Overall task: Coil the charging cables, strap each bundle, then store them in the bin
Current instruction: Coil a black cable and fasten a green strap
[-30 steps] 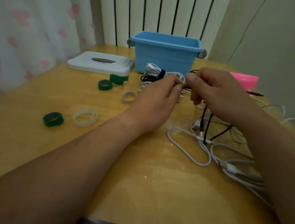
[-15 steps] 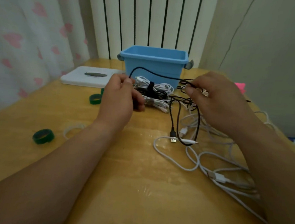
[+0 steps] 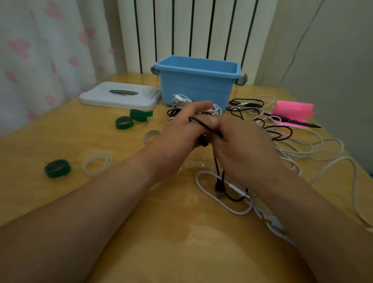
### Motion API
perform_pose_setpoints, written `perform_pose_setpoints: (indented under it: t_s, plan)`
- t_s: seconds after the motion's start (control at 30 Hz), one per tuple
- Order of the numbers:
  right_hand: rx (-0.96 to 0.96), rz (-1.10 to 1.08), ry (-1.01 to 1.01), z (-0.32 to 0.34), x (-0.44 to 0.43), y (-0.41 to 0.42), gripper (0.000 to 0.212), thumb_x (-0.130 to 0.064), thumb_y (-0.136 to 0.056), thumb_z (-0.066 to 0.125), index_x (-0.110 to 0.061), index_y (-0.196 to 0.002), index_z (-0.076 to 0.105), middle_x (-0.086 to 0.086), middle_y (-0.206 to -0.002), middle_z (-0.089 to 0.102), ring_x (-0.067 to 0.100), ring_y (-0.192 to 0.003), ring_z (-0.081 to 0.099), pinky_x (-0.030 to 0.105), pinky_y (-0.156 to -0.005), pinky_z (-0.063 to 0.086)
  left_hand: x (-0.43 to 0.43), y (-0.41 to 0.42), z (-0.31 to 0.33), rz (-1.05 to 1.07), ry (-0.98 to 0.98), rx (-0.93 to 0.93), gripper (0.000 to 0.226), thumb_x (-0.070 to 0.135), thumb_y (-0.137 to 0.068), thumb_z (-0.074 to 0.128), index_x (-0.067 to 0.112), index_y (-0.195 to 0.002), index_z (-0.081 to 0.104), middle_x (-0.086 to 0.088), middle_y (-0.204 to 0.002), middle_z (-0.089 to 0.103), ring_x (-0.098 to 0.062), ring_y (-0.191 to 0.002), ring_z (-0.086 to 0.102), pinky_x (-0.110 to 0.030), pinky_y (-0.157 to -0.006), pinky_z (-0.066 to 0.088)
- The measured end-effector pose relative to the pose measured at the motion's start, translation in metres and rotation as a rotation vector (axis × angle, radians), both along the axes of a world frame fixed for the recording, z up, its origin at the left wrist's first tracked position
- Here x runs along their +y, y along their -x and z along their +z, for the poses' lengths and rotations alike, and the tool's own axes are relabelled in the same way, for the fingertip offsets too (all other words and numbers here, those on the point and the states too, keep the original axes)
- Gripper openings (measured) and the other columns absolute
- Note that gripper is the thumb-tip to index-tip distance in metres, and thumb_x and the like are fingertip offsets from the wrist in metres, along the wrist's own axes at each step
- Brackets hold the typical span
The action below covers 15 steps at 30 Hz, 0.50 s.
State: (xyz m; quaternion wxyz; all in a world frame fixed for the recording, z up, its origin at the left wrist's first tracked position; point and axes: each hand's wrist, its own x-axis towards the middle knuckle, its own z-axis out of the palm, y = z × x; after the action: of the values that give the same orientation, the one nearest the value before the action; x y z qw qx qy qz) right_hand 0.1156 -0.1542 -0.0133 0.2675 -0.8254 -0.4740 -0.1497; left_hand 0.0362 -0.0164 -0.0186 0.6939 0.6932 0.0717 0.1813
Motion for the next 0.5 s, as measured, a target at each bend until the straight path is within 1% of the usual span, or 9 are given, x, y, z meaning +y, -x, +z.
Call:
perform_pose_setpoints:
  t_s: [0.07, 0.17, 0.2, 0.27, 0.3, 0.33, 0.4, 0.47, 0.5]
  plan:
    - [0.035, 0.009, 0.0, -0.004, 0.002, -0.001, 0.018, -0.029, -0.105, 0.049, -0.033, -0.107, 0.067, -0.007, -0.091, 0.072, 0.023, -0.085, 0.066, 0.042, -0.07, 0.051, -0.003, 0.002, -0.001, -0.026, -0.044, 0.016, 0.059, 0.026, -0.087, 0.063, 0.033, -0.145, 0.058, -0.003, -0.132, 0.072, -0.02, -0.119, 0.071, -0.041, -0.101, 0.057]
    - [0.168, -0.033, -0.059, -0.004, 0.007, -0.005, 0.028, -0.038, -0.109, 0.041, -0.034, -0.086, 0.057, -0.009, -0.082, 0.063, 0.02, -0.08, 0.062, 0.04, -0.066, 0.045, -0.007, 0.006, -0.001, -0.023, -0.058, -0.024, 0.057, 0.023, -0.088, 0.057, 0.034, -0.144, 0.057, 0.009, -0.115, 0.076, -0.015, -0.103, 0.074, -0.046, -0.112, 0.055]
    - [0.195, -0.035, -0.077, -0.005, 0.008, -0.006, 0.027, -0.039, -0.109, 0.04, -0.035, -0.091, 0.061, -0.01, -0.085, 0.065, 0.018, -0.082, 0.063, 0.04, -0.067, 0.046, -0.008, 0.008, 0.0, -0.016, -0.105, -0.044, 0.057, 0.024, -0.092, 0.059, 0.034, -0.148, 0.053, 0.014, -0.113, 0.075, -0.014, -0.102, 0.072, -0.041, -0.109, 0.056]
    - [0.183, -0.022, -0.058, -0.006, 0.007, -0.008, 0.03, -0.037, -0.1, 0.037, -0.037, -0.109, 0.066, -0.012, -0.097, 0.07, 0.015, -0.086, 0.065, 0.04, -0.069, 0.052, -0.011, 0.009, 0.001, -0.015, -0.208, -0.085, 0.057, 0.026, -0.103, 0.066, 0.036, -0.156, 0.045, 0.019, -0.124, 0.07, 0.001, -0.115, 0.068, -0.02, -0.093, 0.057]
    - [0.15, -0.022, -0.027, -0.007, 0.007, -0.007, 0.033, -0.035, -0.095, 0.035, -0.037, -0.109, 0.065, -0.012, -0.098, 0.069, 0.016, -0.085, 0.065, 0.041, -0.068, 0.053, -0.012, 0.008, 0.0, -0.014, -0.259, -0.101, 0.054, 0.031, -0.106, 0.066, 0.038, -0.156, 0.046, 0.019, -0.131, 0.068, 0.005, -0.122, 0.064, -0.016, -0.089, 0.055]
    - [0.13, -0.029, 0.003, -0.008, 0.006, -0.006, 0.031, -0.033, -0.092, 0.035, -0.036, -0.102, 0.064, -0.011, -0.094, 0.068, 0.018, -0.082, 0.065, 0.04, -0.065, 0.052, -0.014, 0.008, 0.0, -0.012, -0.299, -0.118, 0.046, 0.036, -0.108, 0.062, 0.04, -0.152, 0.051, 0.019, -0.135, 0.066, 0.008, -0.126, 0.06, -0.016, -0.091, 0.053]
    - [0.152, -0.033, 0.026, -0.008, 0.008, -0.004, 0.025, -0.033, -0.099, 0.036, -0.034, -0.082, 0.055, -0.01, -0.076, 0.059, 0.02, -0.074, 0.062, 0.035, -0.055, 0.04, -0.02, 0.01, 0.001, 0.007, -0.319, -0.13, 0.033, 0.043, -0.111, 0.049, 0.038, -0.138, 0.067, 0.021, -0.13, 0.07, 0.013, -0.125, 0.059, -0.012, -0.093, 0.05]
    - [0.192, -0.035, -0.002, -0.007, 0.009, -0.002, 0.028, -0.037, -0.107, 0.044, -0.032, -0.083, 0.056, -0.01, -0.075, 0.061, 0.017, -0.072, 0.062, 0.033, -0.056, 0.039, -0.018, 0.009, 0.002, 0.065, -0.235, -0.145, 0.047, 0.047, -0.114, 0.038, 0.025, -0.125, 0.077, 0.015, -0.122, 0.076, 0.011, -0.118, 0.064, -0.011, -0.091, 0.052]
    - [0.187, -0.043, -0.005, -0.006, 0.008, -0.004, 0.023, -0.04, -0.107, 0.048, -0.031, -0.09, 0.06, -0.008, -0.08, 0.065, 0.017, -0.074, 0.063, 0.034, -0.06, 0.044, -0.014, 0.007, 0.004, 0.089, -0.148, -0.154, 0.054, 0.048, -0.115, 0.034, 0.018, -0.118, 0.078, 0.008, -0.12, 0.078, 0.003, -0.117, 0.068, -0.019, -0.094, 0.056]
